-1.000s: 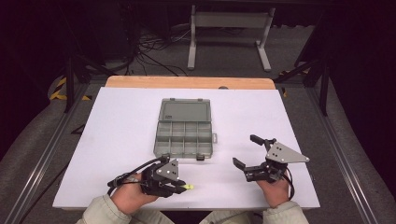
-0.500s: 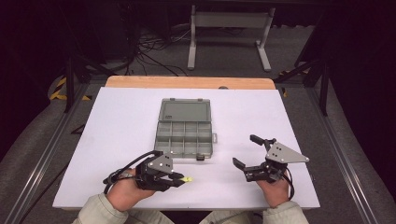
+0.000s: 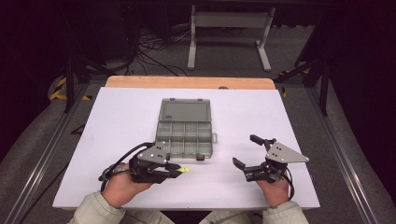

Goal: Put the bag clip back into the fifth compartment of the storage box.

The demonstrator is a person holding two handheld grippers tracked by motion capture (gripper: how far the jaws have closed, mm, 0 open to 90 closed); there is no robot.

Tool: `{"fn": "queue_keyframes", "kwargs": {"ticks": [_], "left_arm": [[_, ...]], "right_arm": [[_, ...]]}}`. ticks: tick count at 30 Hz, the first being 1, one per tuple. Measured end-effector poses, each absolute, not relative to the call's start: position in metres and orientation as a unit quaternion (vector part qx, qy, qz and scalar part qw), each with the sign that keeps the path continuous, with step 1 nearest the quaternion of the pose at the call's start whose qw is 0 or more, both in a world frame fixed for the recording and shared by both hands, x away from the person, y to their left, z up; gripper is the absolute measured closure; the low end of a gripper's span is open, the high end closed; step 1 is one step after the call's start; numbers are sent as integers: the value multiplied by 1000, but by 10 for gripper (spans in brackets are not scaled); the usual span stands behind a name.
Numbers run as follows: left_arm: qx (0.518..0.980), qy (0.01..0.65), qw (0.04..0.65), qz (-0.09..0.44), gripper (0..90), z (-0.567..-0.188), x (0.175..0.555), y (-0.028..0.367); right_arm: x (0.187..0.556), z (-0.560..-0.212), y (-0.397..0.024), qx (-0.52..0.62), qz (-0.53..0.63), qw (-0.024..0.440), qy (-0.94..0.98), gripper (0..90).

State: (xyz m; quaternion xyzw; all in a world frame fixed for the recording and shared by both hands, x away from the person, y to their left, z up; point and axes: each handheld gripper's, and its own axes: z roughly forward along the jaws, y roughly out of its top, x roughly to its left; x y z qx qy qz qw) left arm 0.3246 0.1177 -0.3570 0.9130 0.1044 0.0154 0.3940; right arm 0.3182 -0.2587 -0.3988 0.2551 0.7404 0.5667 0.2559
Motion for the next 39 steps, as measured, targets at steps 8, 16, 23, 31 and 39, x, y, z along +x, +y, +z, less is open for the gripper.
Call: {"fn": "queue_keyframes", "kwargs": {"ticks": [8, 16, 23, 31, 39], "left_arm": [[903, 131, 408, 25, 778, -354, 332, 124], [891, 164, 422, 37, 778, -352, 339, 131], [881, 188, 431, 44, 778, -351, 346, 137], [870, 221, 437, 55, 778, -352, 354, 141], [858, 261, 437, 66, 778, -355, 363, 144]], "right_arm": [[318, -399, -259, 256, 566, 256, 741, 30], [318, -399, -259, 255, 567, 256, 740, 30], [318, -399, -259, 255, 566, 256, 741, 30], [318, -399, -259, 255, 566, 256, 741, 30], [318, -399, -259, 255, 567, 256, 741, 30]]}}
